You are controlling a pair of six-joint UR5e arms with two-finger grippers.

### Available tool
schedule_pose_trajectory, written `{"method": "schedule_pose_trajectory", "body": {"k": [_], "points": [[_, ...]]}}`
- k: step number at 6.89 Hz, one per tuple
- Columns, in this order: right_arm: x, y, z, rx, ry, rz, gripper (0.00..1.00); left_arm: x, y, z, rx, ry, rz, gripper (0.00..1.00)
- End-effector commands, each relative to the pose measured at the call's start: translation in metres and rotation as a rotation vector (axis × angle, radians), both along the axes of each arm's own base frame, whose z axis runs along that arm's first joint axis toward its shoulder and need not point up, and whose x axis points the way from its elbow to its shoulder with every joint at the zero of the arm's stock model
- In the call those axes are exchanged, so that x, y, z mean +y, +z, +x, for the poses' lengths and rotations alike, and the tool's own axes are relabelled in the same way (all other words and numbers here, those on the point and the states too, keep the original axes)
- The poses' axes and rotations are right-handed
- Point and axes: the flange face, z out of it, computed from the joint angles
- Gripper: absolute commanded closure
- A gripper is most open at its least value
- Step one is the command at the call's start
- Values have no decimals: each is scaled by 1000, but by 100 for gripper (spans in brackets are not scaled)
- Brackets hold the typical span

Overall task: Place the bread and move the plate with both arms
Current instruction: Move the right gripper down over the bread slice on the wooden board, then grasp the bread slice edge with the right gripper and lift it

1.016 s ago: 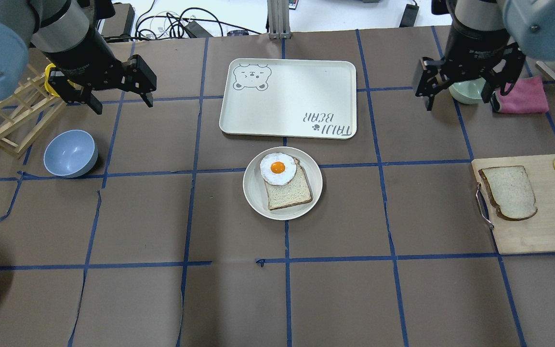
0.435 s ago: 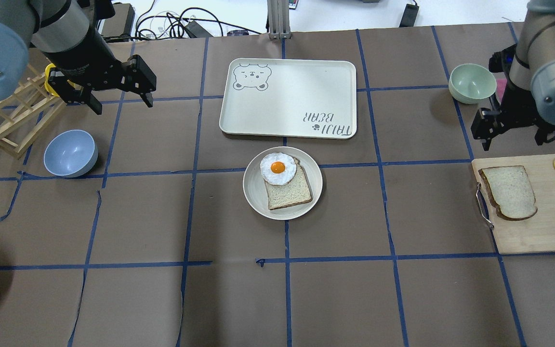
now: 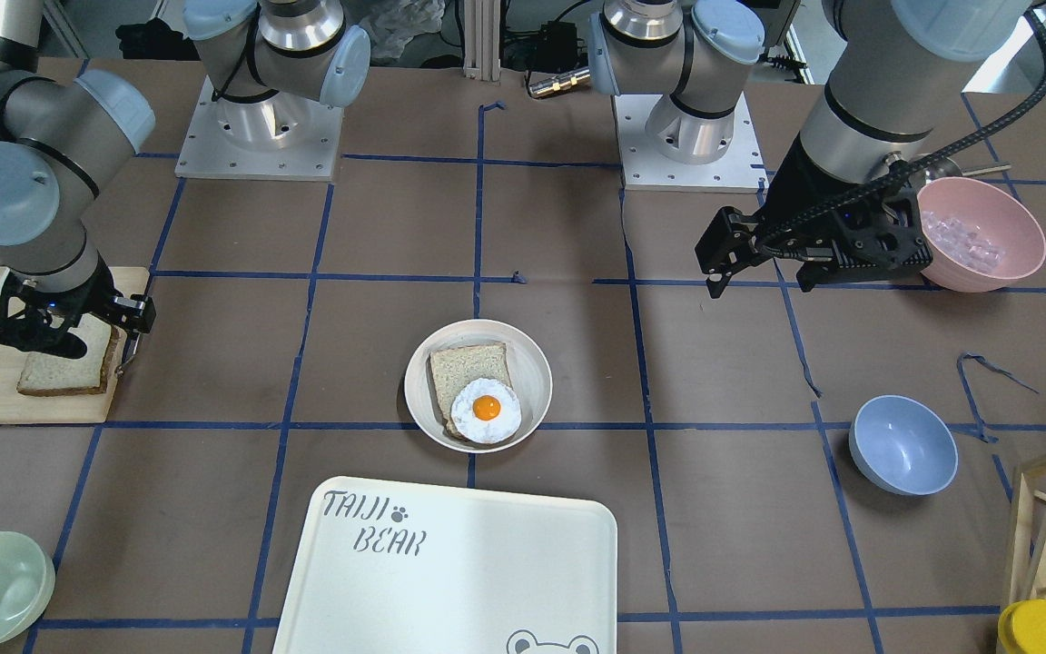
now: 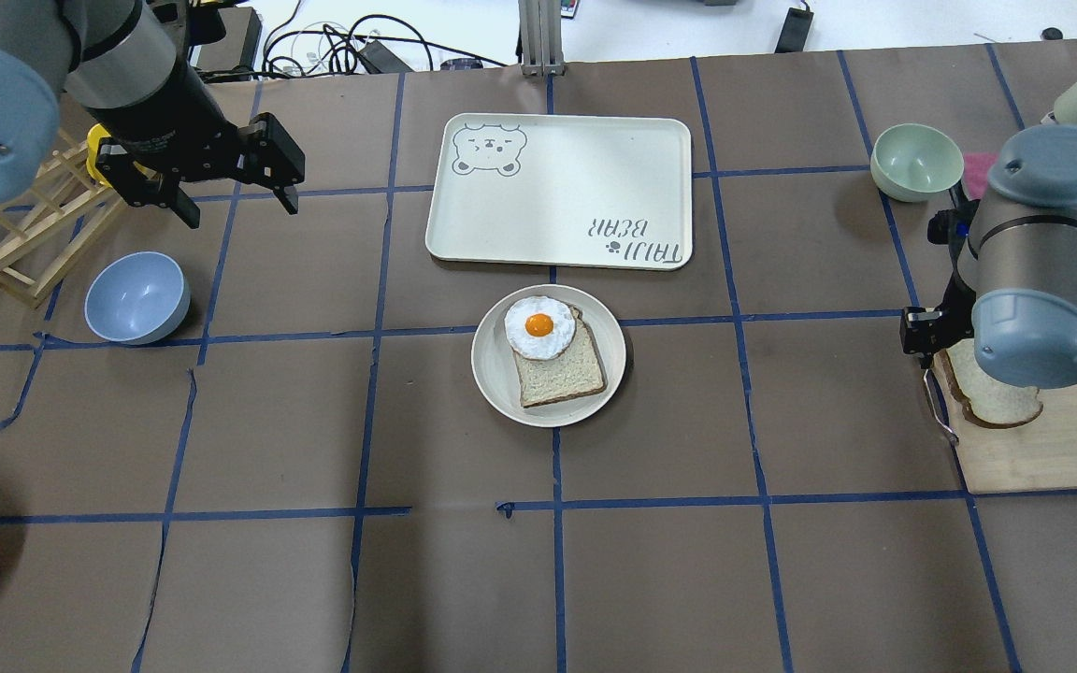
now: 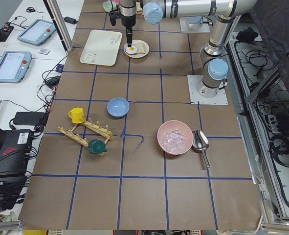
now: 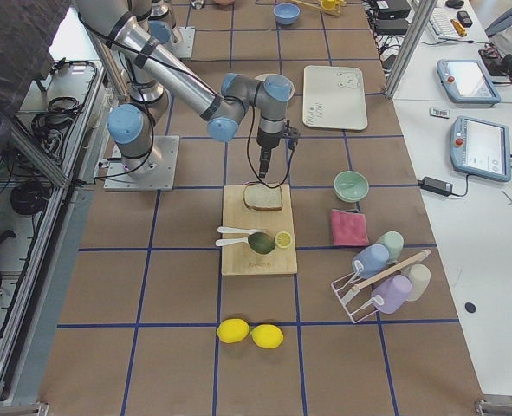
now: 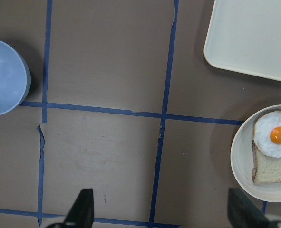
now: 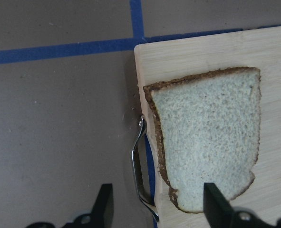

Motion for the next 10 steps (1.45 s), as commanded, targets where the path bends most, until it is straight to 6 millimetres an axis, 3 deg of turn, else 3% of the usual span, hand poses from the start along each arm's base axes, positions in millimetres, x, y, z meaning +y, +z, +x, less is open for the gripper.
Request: {"method": "schedule_pose_trajectory", "body": {"k": [1, 3, 6, 10], "points": [[-1, -18, -1, -3, 13, 17, 70, 0, 0, 1, -3, 2, 0, 0], [-16, -40, -11, 55, 59, -9, 70, 0, -1, 1, -3, 2, 2, 0], [-20, -36, -13, 65, 93, 1, 67, 0, -3, 1, -3, 2, 8, 0], [-17, -42, -12, 54, 116, 23, 71, 2, -7, 0, -1, 0, 11, 0]]}}
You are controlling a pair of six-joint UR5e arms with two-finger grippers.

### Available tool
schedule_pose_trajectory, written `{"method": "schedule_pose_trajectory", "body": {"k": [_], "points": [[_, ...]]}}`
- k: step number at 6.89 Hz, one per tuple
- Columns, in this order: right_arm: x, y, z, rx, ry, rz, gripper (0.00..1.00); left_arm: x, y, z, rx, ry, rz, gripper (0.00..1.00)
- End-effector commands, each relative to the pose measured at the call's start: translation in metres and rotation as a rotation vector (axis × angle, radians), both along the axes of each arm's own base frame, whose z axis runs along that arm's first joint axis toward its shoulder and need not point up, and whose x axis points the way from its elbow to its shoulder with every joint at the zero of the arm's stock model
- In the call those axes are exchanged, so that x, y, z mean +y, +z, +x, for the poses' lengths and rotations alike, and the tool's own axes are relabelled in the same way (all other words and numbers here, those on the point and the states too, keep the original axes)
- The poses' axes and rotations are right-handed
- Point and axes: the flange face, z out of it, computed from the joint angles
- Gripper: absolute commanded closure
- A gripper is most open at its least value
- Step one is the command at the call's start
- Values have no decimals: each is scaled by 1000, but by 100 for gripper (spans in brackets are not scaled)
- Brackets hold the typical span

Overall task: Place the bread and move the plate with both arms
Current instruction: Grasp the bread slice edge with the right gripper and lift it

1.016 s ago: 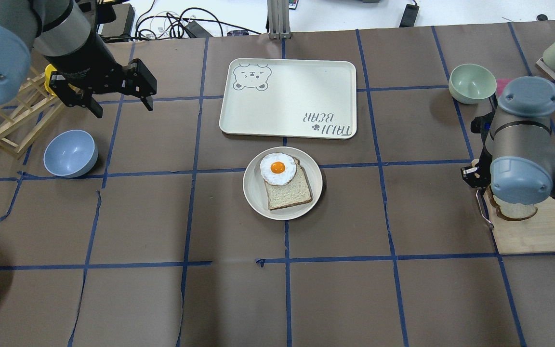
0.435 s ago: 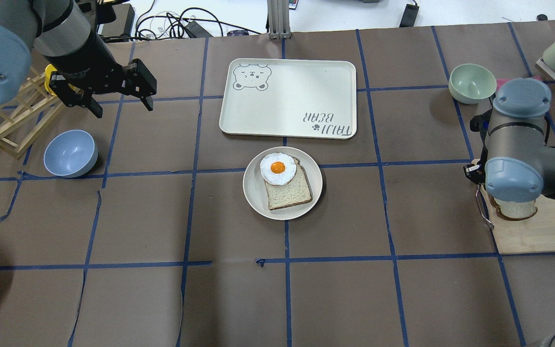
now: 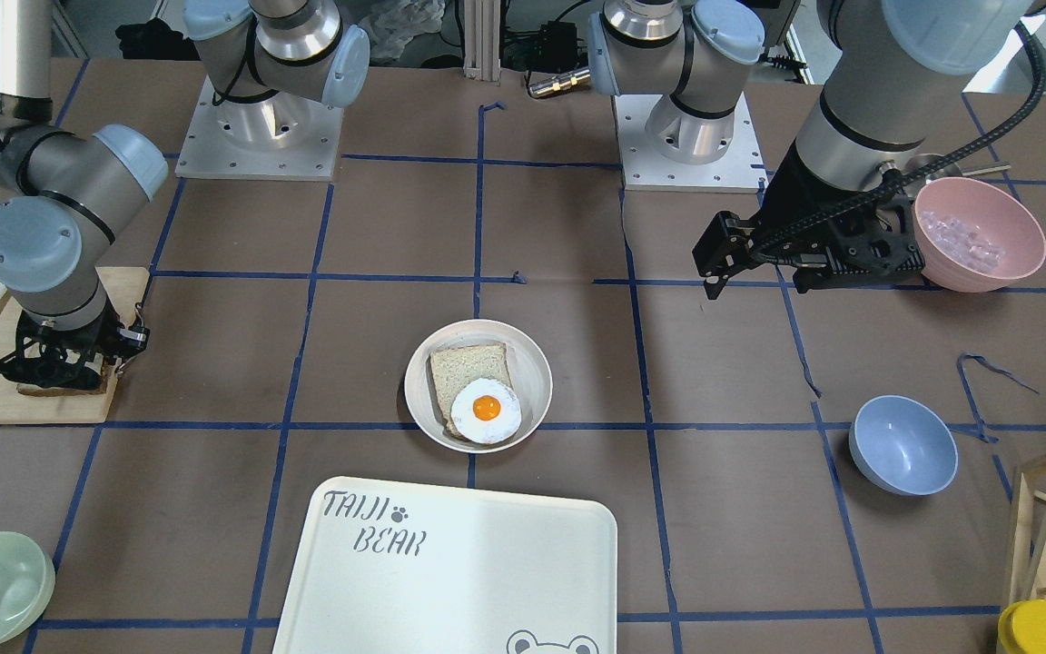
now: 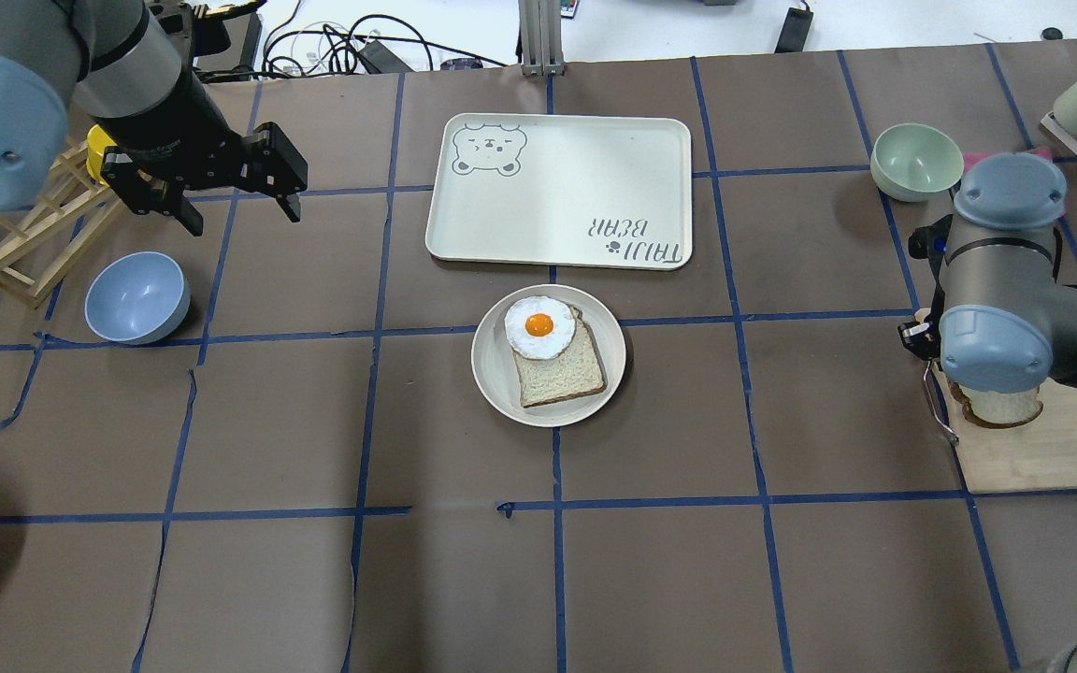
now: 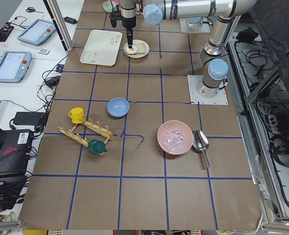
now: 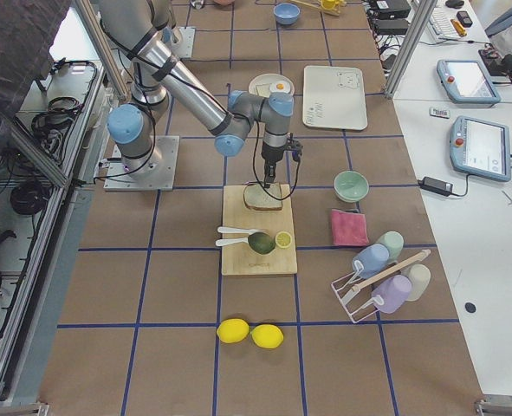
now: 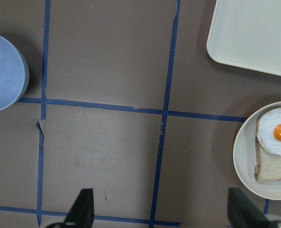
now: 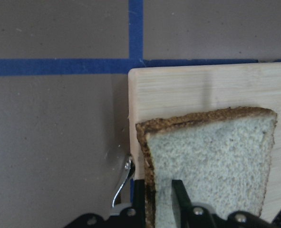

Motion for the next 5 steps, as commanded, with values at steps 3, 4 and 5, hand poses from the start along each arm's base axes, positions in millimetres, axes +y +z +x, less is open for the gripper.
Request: {"method": "schedule_pose_trajectory", "body": {"k": [3, 4, 5], "points": [[0, -8, 0, -8, 17, 26, 100, 0, -1, 0, 0, 0, 0, 0], [0, -6, 0, -4, 17, 24, 100, 0, -1, 0, 0, 0, 0, 0], [-2, -1, -2, 14, 16, 19, 100, 0, 0, 0, 0, 1, -1, 0]]}}
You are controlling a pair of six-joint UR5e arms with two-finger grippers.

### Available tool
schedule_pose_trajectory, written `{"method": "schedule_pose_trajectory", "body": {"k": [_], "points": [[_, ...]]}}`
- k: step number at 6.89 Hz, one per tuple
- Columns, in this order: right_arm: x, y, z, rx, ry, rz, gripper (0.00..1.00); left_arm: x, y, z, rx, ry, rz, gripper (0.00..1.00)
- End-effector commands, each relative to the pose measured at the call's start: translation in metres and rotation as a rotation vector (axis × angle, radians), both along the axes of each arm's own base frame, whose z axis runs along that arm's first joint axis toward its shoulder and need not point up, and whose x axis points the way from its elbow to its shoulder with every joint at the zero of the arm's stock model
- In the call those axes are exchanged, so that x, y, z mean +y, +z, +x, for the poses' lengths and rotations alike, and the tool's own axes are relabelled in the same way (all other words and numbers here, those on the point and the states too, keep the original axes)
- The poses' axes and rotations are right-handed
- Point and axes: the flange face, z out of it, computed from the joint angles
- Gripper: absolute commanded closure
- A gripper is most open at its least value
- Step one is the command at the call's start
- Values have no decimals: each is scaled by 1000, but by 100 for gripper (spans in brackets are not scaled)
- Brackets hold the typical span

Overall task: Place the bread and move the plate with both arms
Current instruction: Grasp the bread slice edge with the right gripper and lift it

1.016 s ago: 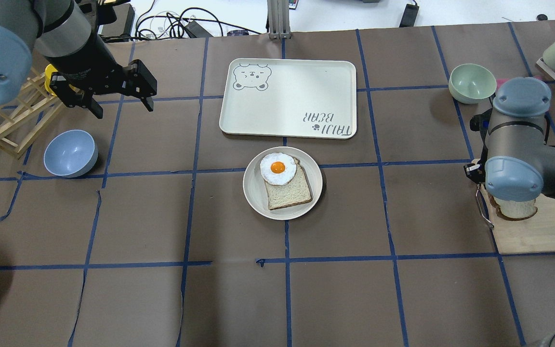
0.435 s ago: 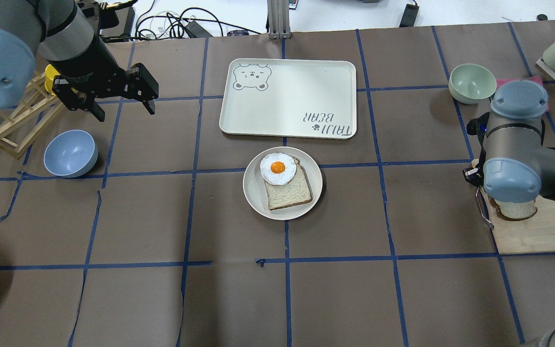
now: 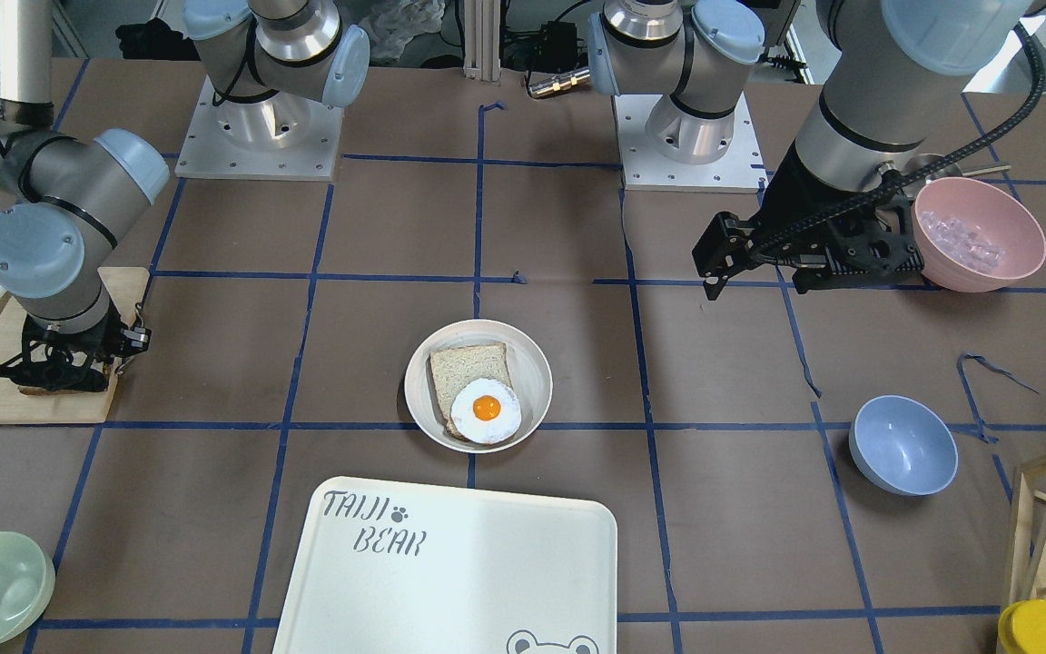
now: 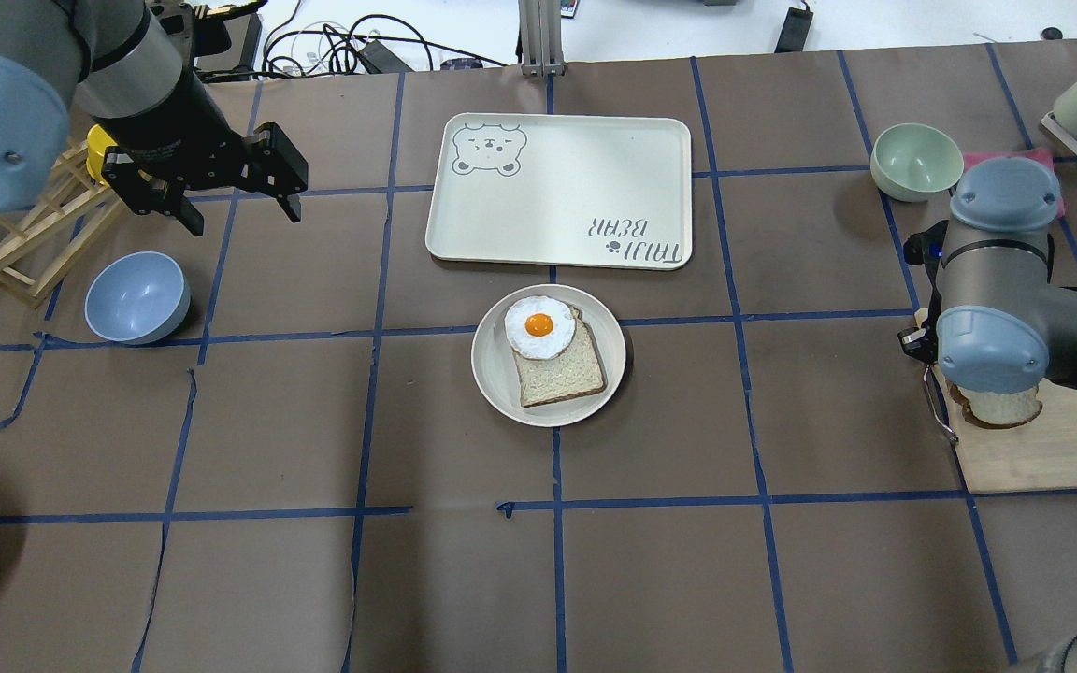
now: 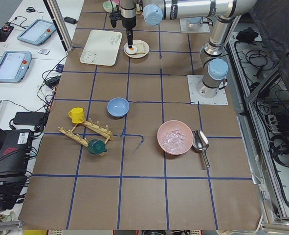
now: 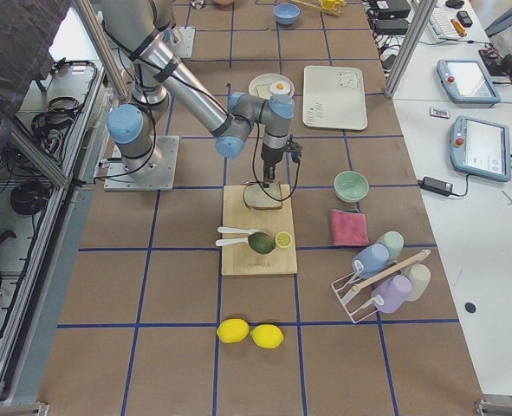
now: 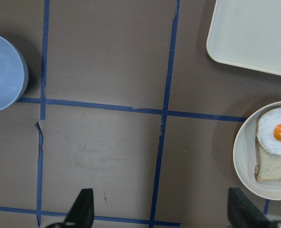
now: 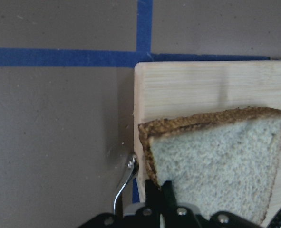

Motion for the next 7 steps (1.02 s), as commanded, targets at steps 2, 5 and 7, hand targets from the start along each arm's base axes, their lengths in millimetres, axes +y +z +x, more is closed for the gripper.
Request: {"method": "schedule_pose_trajectory", "body": {"k": [2, 5, 7], "points": [[-1, 13, -2, 87, 20, 25, 100, 0, 1, 0, 0, 0, -1, 0], [-36, 75, 18, 95, 66, 30, 100, 0, 0, 0, 0, 0, 0, 0], [-61, 121, 75, 77, 47, -60, 100, 0, 0, 0, 1, -2, -1, 0]]}}
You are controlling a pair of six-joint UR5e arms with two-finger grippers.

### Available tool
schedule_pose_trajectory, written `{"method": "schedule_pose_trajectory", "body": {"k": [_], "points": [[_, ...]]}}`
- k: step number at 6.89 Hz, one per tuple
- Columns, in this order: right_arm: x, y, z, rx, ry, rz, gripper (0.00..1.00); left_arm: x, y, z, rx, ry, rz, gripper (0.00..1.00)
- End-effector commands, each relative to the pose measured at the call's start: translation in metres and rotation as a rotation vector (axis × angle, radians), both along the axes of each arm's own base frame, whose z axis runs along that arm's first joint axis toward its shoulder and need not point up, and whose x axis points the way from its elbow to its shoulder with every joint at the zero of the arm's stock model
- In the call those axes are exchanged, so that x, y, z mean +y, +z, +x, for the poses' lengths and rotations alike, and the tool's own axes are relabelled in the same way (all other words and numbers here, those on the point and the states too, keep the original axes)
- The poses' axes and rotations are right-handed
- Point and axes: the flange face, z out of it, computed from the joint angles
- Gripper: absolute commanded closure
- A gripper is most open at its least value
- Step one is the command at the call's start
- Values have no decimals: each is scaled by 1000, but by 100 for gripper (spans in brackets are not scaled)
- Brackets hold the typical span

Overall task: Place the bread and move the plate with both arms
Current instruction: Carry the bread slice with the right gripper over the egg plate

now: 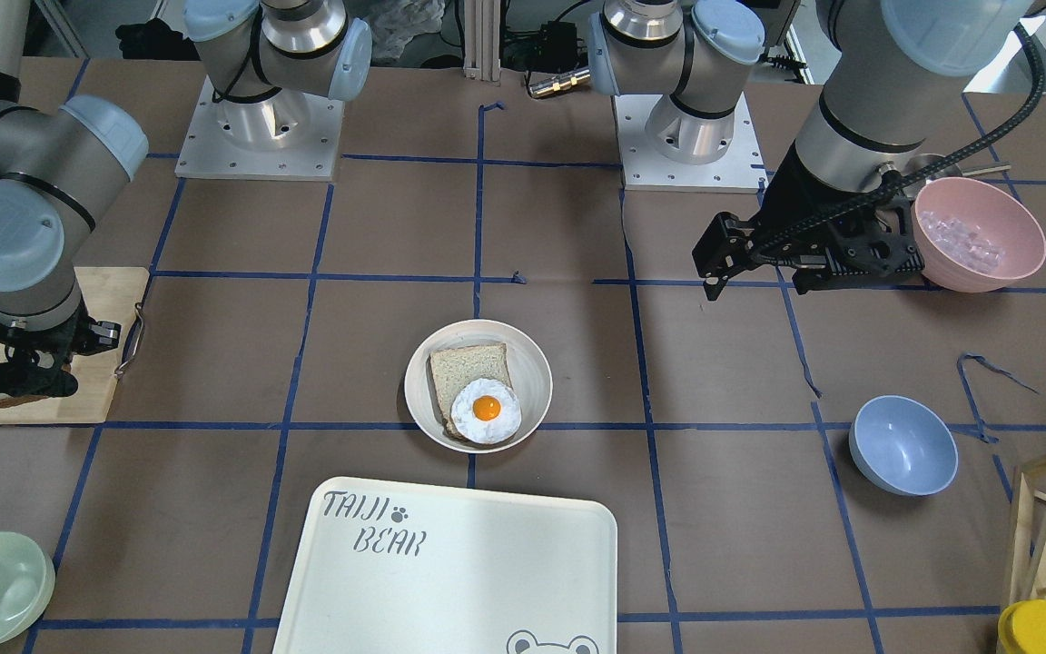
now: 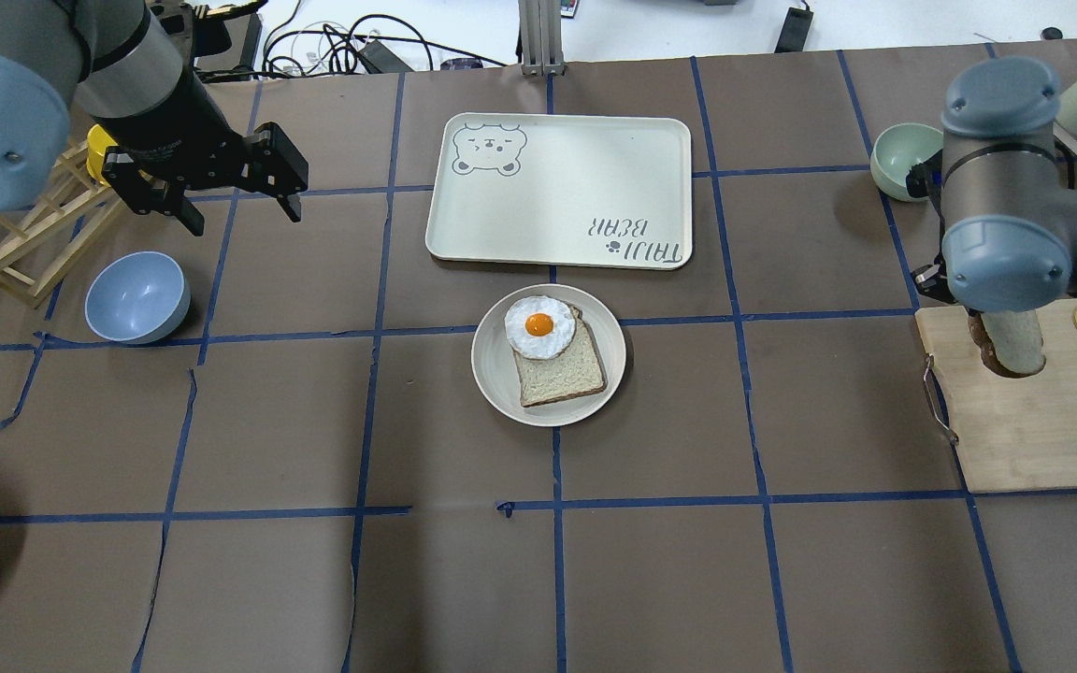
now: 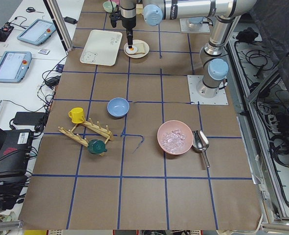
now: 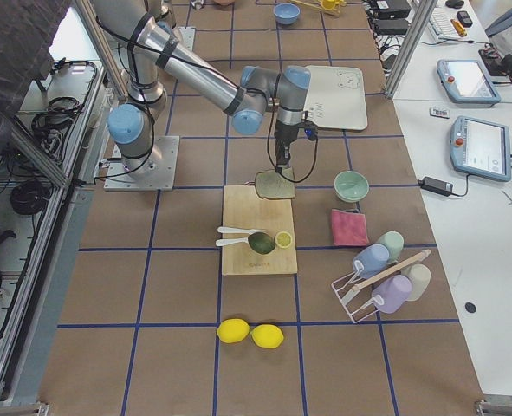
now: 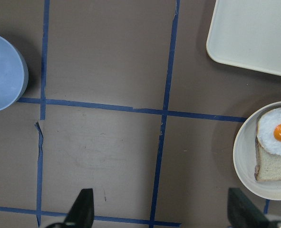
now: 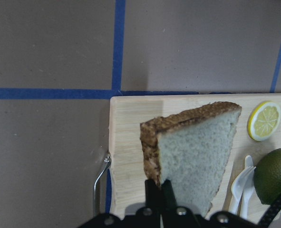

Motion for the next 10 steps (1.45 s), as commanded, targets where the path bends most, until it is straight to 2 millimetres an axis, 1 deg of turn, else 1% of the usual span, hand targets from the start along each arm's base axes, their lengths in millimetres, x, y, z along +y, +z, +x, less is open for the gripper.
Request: {"method": "schedule_pose_trajectory", "body": {"k": [1, 2, 3, 4, 5, 6, 7, 8, 9, 10], "points": [[-16, 38, 82, -15, -14, -91, 100, 0, 0, 0, 0, 0, -1, 0], [-11, 46, 136, -74, -100, -135, 100, 0, 0, 0, 0, 0, -1, 0], [-3, 55, 202, -104, -101, -155, 100, 0, -1, 0, 0, 0, -1, 0], [-1, 72, 254, -193, -99, -196, 100, -1, -1, 0, 1, 0, 0, 0], [-2, 74, 295, -209, -58, -201, 100, -1, 0, 0, -1, 0, -7, 0], [15, 79, 354, -237, -38, -229, 100, -2, -1, 0, -1, 0, -6, 0], [27, 67, 395, -240, -14, -229, 100, -1, -1, 0, -1, 0, -6, 0], [34, 47, 423, -245, 13, -211, 100, -1, -1, 0, -1, 0, -6, 0], [45, 35, 450, -259, 28, -224, 100, -1, -1, 0, -1, 0, -6, 0], [44, 25, 452, -254, 64, -209, 100, -2, -1, 0, -1, 0, -4, 0]]}}
